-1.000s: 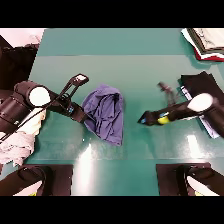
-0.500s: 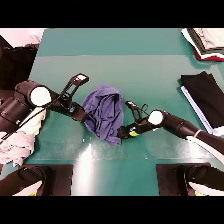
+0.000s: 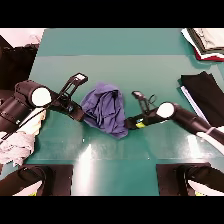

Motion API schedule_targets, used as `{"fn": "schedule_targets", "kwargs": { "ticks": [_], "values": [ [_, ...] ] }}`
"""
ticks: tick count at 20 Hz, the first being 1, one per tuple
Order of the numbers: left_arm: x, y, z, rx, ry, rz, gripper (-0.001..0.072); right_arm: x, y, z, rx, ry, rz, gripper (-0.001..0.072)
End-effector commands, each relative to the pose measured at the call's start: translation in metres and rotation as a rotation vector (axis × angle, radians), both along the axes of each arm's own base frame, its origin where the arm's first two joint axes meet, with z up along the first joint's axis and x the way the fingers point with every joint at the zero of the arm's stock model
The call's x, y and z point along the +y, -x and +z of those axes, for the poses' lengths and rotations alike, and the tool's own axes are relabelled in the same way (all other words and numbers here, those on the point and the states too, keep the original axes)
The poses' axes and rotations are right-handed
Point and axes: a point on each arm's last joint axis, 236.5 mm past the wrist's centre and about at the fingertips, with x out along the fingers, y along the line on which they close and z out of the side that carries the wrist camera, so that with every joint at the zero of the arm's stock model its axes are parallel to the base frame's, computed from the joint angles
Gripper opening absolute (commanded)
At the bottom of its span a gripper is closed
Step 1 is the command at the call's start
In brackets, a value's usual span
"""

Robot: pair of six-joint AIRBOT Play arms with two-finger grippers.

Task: Fold the shirts.

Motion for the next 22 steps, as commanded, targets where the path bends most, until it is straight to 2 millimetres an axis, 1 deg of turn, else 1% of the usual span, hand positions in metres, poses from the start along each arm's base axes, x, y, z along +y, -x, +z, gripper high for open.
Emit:
{"fn": "schedule_targets", "kwargs": {
  "ticks": [1, 2, 3, 4, 5, 7, 10, 12, 13, 14, 17, 18, 20, 22],
  "values": [
    [-0.008, -0.013, 0.002, -0.057, 0.039, 0.009, 0.0028, -0.046, -0.004, 0.025, -0.010, 0.032, -0.035, 0.0011],
    [-0.012, -0.015, -0.001, -0.066, 0.065, 0.018, 0.0028, -0.051, -0.007, 0.033, -0.028, 0.024, -0.053, 0.0011],
    [-0.012, -0.015, -0.008, -0.064, 0.064, 0.023, 0.0071, -0.055, -0.009, 0.040, -0.044, 0.017, -0.065, 0.0011],
    [-0.008, -0.012, -0.016, -0.053, 0.046, 0.023, 0.0303, -0.060, -0.010, 0.045, -0.056, 0.015, -0.076, 0.0011],
    [-0.004, -0.008, -0.025, -0.034, 0.032, 0.032, 0.0439, -0.067, -0.012, 0.049, -0.067, 0.023, -0.086, 0.0012],
    [-0.001, 0.005, -0.040, 0.016, 0.023, 0.033, 0.0439, -0.083, -0.012, 0.053, -0.084, 0.049, -0.099, 0.0011],
    [-0.014, 0.024, -0.057, 0.095, 0.093, 0.049, 0.0440, -0.105, -0.013, 0.059, -0.088, 0.074, -0.134, 0.0012],
    [-0.025, 0.026, -0.061, 0.102, 0.156, 0.063, 0.0441, -0.114, -0.015, 0.061, -0.084, 0.074, -0.163, 0.0012],
    [-0.034, 0.029, -0.060, 0.114, 0.200, 0.063, 0.0442, -0.116, -0.016, 0.061, -0.081, 0.074, -0.171, 0.0012],
    [-0.045, 0.036, -0.059, 0.126, 0.232, 0.039, 0.0442, -0.117, -0.016, 0.061, -0.081, 0.074, -0.174, 0.0012],
    [-0.072, 0.065, -0.067, 0.131, 0.232, -0.075, 0.0441, -0.117, -0.017, 0.061, -0.084, 0.074, -0.177, 0.0012],
    [-0.079, 0.072, -0.070, 0.124, 0.231, -0.092, 0.0442, -0.117, -0.017, 0.061, -0.084, 0.074, -0.177, 0.0012],
    [-0.086, 0.079, -0.076, 0.130, 0.228, -0.061, 0.0442, -0.117, -0.017, 0.061, -0.083, 0.073, -0.178, 0.0012],
    [-0.092, 0.088, -0.087, 0.147, 0.203, -0.086, 0.0441, -0.117, -0.017, 0.061, -0.082, 0.072, -0.179, 0.0012]
  ]
}}
